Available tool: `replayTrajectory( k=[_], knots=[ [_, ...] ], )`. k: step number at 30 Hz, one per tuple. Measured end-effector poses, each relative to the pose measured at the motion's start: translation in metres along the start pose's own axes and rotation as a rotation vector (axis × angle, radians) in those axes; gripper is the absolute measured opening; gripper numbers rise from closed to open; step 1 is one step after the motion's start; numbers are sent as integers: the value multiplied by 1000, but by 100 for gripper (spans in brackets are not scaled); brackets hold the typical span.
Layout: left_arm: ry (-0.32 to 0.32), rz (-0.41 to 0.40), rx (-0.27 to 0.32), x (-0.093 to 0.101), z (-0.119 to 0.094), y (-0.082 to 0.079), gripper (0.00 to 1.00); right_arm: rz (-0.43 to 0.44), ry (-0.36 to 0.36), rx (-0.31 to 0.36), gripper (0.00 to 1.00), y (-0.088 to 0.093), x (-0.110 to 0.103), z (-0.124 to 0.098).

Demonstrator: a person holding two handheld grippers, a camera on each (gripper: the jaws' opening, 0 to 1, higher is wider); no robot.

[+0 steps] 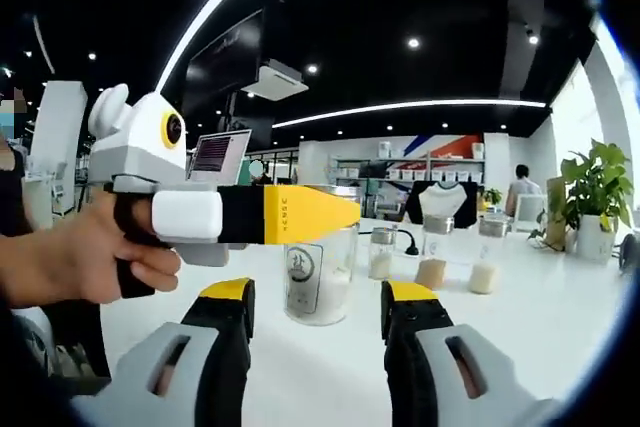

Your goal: Rotate the seasoning bottle until the label or dispensing opening points toward the visible target arrow and the bottle remains upright within the marked orientation range

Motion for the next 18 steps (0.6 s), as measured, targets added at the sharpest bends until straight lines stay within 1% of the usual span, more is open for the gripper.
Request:
replayTrajectory(
  k=[2,6,10,13,14,16,17,18],
  knots=[
    [-20,22,0,-10,-3,-2,34,0,-12,-2,56,2,1,-4],
    [-70,50,-14,-26,-11,-1,34,53,-58,1,68,3,1,-9],
    [-107,78,-38,-41,-19,4,35,49,-91,0,78,3,1,-15],
    [-115,90,-53,-52,-25,10,35,89,-123,29,87,1,2,-20],
    [-117,87,-56,-56,-26,12,35,95,-126,32,90,1,2,-21],
    [-129,38,-71,-61,-28,16,35,110,-136,31,97,0,3,-23],
    [-126,47,-65,-63,-30,17,35,122,-140,33,100,0,3,-26],
    [-127,49,-65,-64,-31,18,35,129,-146,25,99,0,4,-28]
  ],
)
Point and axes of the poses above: the point that each gripper's makers call its tool centre point, and the gripper's own axes: z roughly forward along the fingers, x roughly to its right, y roughly out of its underside, the point moved 9 cm from there along -z, roughly backward along the fingers, and after that the axes turned 4 degrees about x, right-handed, at the moved point
